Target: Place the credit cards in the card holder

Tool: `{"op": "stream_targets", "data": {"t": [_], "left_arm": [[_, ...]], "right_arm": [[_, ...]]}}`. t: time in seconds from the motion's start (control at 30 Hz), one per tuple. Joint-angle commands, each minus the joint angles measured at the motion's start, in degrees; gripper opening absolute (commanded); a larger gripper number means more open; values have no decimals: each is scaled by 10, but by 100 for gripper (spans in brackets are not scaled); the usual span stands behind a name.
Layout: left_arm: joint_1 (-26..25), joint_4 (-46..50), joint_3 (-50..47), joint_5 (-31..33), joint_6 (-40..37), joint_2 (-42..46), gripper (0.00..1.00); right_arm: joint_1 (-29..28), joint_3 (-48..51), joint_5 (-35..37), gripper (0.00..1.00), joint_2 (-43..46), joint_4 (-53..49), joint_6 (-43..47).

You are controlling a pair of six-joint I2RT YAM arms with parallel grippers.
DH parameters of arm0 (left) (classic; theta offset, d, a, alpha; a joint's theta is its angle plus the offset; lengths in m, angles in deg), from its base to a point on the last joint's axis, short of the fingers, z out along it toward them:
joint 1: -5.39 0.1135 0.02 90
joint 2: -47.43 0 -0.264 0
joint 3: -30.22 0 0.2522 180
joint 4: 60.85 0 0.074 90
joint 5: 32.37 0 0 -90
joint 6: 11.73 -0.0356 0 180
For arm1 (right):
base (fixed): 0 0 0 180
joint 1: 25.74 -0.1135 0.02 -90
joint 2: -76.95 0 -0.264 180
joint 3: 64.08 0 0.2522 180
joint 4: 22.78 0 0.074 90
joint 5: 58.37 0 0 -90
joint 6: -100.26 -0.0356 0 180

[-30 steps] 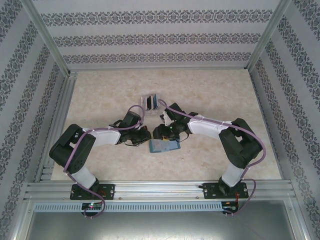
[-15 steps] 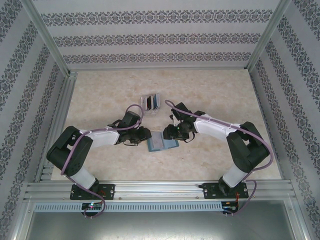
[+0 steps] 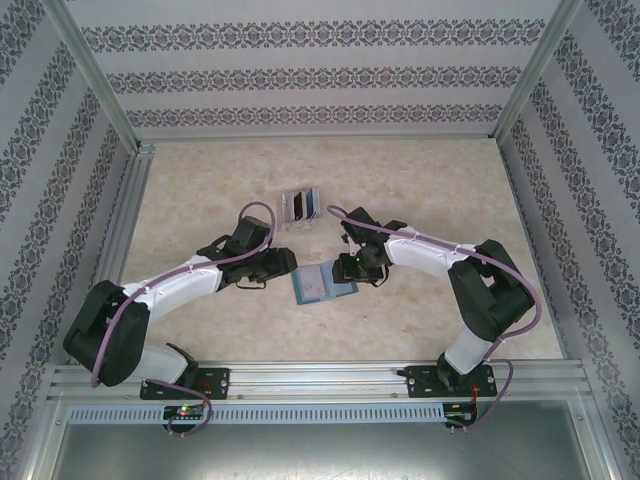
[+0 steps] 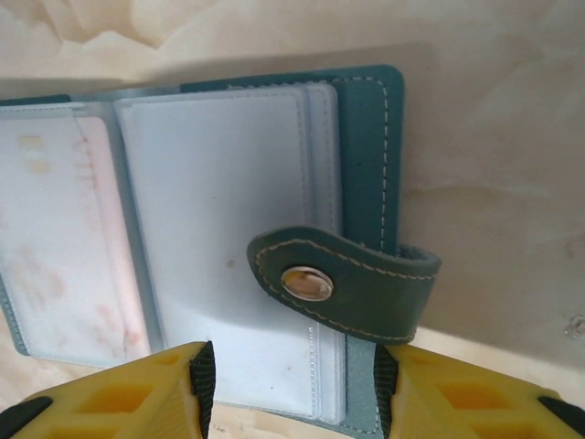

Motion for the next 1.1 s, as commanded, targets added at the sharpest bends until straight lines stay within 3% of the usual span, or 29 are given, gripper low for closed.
{"op": "stream_targets", "data": {"t": [0.0,0.17,0.47,0.73,1.07], "left_arm": [[21,47,34,17,-30,-9,53],[80,33,79,-31,-50,-38,52],[161,30,193,-107,-81,-125,52],[178,18,265,-152,-83,-222,52],[183,48,343,-160,-110,-320,53]], "right_arm": [[-2,-37,-6,51,24,-18,12],[2,-92,-26,52,37,-8,18],[50,-227,-47,53,-41,13,8],[92,-379,-69,54,-189,-4,7],[77,-528,-80,54,-314,-48,7]]}}
